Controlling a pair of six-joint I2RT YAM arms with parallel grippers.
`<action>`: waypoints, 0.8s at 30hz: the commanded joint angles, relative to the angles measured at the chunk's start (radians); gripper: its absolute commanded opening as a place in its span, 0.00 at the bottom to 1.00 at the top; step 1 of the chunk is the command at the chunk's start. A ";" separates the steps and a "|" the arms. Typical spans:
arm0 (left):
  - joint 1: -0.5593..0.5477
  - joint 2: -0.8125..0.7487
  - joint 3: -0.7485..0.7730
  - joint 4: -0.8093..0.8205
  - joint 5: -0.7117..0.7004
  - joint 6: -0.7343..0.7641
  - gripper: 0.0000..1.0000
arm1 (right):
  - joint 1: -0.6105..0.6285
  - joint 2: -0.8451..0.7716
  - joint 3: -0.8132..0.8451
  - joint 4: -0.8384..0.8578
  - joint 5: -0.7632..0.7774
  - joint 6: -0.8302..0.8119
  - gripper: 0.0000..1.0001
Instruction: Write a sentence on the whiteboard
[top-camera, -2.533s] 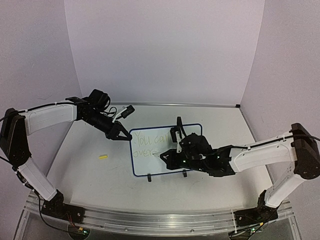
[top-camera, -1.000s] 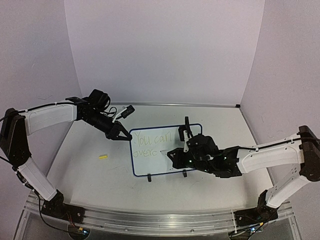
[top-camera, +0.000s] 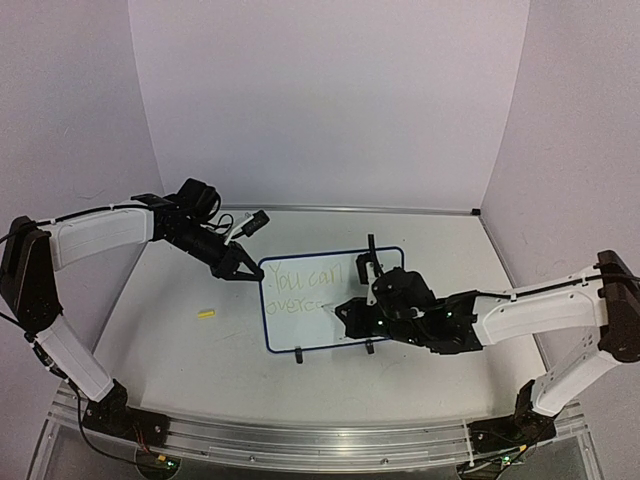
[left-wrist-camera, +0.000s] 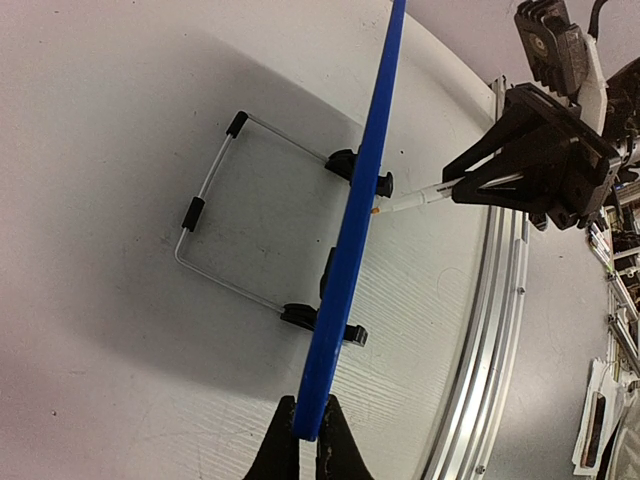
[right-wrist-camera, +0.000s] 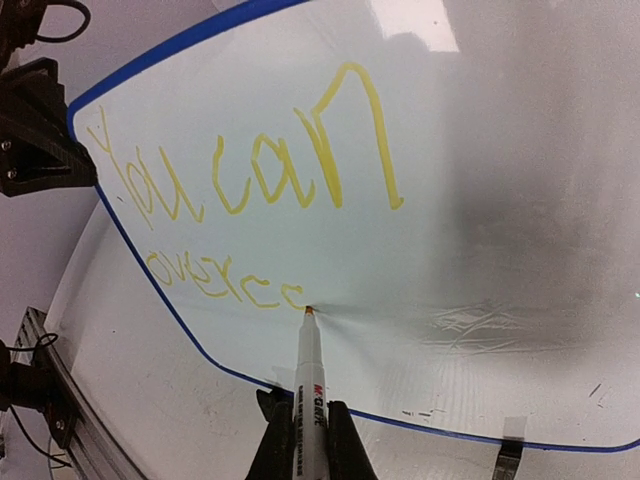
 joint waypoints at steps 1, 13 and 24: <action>-0.003 0.024 0.012 -0.036 -0.096 0.028 0.00 | -0.011 -0.044 0.006 -0.021 0.079 -0.007 0.00; -0.003 0.023 0.012 -0.036 -0.096 0.028 0.00 | -0.011 0.009 0.061 -0.015 0.033 -0.045 0.00; -0.003 0.020 0.012 -0.035 -0.093 0.028 0.00 | -0.011 -0.026 0.031 -0.001 0.018 -0.037 0.00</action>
